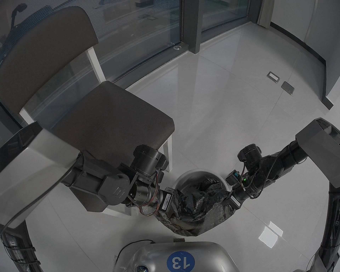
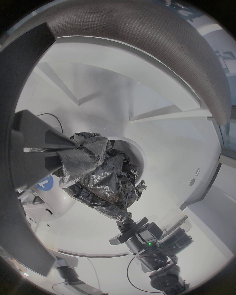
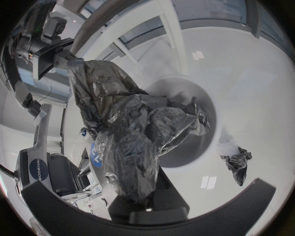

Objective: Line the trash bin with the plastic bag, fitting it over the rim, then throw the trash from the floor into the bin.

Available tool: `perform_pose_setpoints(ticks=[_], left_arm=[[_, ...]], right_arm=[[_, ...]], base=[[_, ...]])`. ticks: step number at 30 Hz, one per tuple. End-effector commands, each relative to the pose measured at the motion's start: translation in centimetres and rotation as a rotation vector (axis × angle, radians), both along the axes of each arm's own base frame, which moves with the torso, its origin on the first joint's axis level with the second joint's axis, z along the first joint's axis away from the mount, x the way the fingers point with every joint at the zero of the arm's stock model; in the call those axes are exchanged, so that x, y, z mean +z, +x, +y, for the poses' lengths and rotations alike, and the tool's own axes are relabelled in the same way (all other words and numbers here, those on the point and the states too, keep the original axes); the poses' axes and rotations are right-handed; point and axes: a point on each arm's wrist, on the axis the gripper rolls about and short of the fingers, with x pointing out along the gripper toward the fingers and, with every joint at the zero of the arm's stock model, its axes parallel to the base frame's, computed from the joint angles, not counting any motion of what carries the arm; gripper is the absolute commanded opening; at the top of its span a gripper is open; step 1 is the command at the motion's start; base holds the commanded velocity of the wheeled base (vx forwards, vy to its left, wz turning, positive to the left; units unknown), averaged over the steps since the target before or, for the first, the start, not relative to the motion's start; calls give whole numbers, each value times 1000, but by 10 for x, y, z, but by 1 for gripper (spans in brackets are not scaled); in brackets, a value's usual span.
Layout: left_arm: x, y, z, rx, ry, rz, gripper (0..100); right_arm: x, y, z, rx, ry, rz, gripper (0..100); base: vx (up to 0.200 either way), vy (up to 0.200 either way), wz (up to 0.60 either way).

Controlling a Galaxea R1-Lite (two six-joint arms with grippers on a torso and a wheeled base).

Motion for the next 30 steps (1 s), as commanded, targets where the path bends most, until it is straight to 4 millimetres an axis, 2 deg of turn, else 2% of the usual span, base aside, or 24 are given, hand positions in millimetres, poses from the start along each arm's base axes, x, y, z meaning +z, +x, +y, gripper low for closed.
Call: perform_pose_setpoints(ticks=[1,4,11,16,25,30], left_arm=[[4,4,-3,49,-34,-2,0],[3,5,-2,98,-44,5,0],[-2,5,0,193,9,-30,0],[-11,-4,-5,214,89,-60,0],[-11,-9,-10,170,111,-75,0],[-11,-14,-21,109,129,-92,0]], right_arm=[[0,14,-30,-84,2,-7,0],[-1,17,-43,-118,2,-7,0],[-2,19,-57,-153,0,-4,0],[-5,14,-55,-145,-6,13,0],[-9,13,-47,-121,-9,20,0],[-16,13,-44,-113,-17,34,0]], base=[[0,0,0],[0,0,0],[0,0,0],[0,0,0],[0,0,0],[0,0,0]])
